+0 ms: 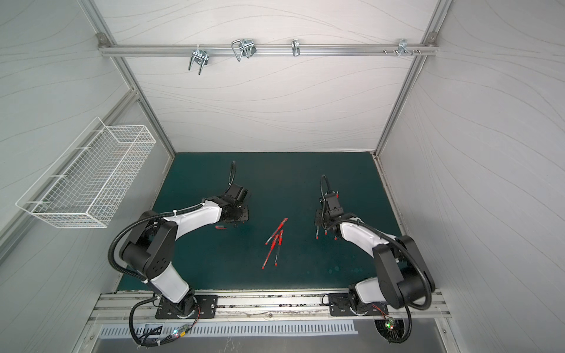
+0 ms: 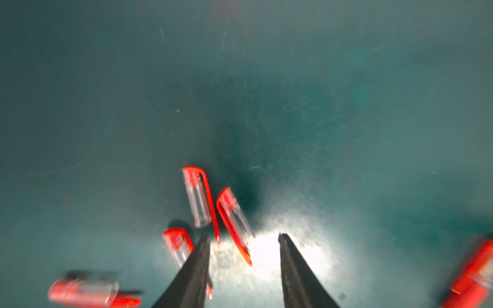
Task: Remove pen caps from pens
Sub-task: Place the pen cap at the center of the table, then pick up the pen from the bottom-center of the table.
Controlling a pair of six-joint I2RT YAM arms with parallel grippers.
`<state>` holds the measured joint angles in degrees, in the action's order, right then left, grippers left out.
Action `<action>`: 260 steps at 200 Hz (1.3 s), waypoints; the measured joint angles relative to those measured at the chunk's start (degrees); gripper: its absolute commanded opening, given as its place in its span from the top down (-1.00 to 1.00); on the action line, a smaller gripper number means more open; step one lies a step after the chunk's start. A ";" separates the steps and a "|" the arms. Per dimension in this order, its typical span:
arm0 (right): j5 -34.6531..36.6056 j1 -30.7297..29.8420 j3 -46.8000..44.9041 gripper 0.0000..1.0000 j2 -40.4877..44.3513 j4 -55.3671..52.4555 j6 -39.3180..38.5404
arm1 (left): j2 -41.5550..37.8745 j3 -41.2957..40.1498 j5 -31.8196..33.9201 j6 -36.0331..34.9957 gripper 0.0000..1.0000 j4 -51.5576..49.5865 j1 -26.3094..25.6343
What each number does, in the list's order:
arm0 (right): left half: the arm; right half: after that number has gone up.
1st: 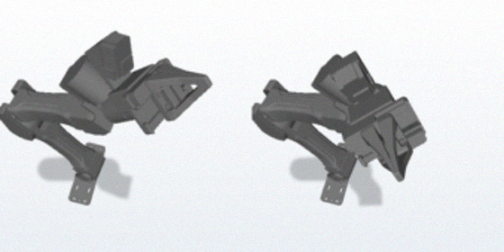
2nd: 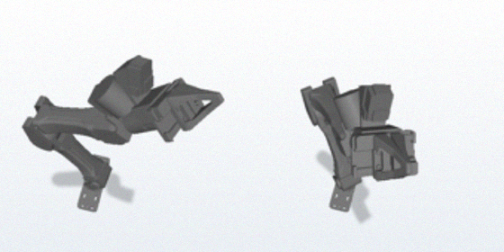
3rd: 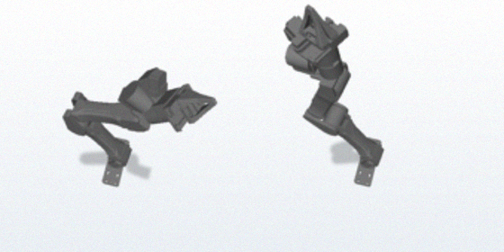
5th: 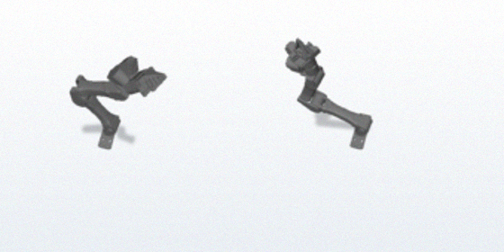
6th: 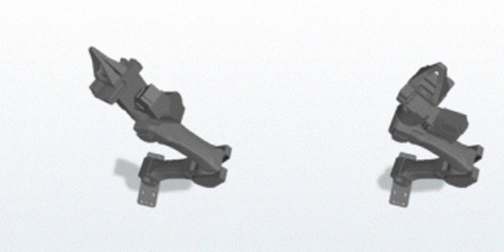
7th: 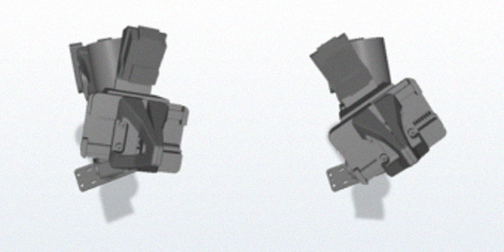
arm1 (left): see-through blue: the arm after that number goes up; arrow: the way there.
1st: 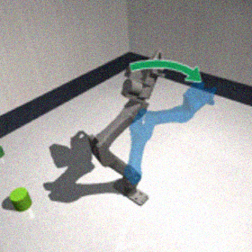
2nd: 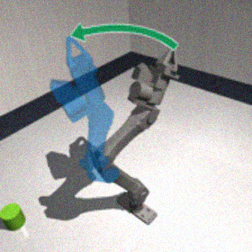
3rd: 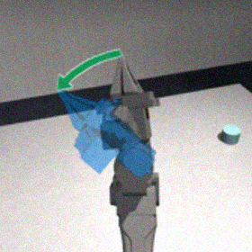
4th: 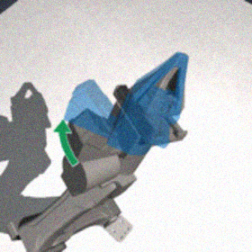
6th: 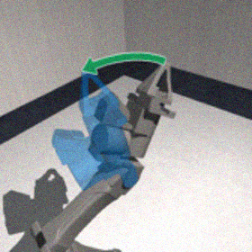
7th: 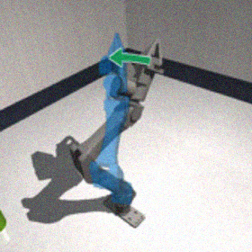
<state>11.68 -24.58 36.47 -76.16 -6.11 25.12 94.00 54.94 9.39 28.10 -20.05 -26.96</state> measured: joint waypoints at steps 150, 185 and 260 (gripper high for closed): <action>-8.17 -7.23 1.57 0.17 31.30 -9.55 1.68 | -43.30 -24.70 -12.50 0.79 -0.05 21.44 -6.86; -12.02 -14.88 7.34 0.29 27.28 -18.08 5.40 | -51.21 -29.49 -17.64 5.53 -0.09 21.20 -6.86; -6.19 -36.79 12.02 0.26 0.04 -26.14 11.15 | -52.02 -34.47 -22.73 6.43 -0.15 19.52 -6.86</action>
<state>5.50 -61.36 48.49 -76.12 -32.25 36.27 41.98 20.47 -13.34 34.52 -0.54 -33.82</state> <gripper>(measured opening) 0.368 0.574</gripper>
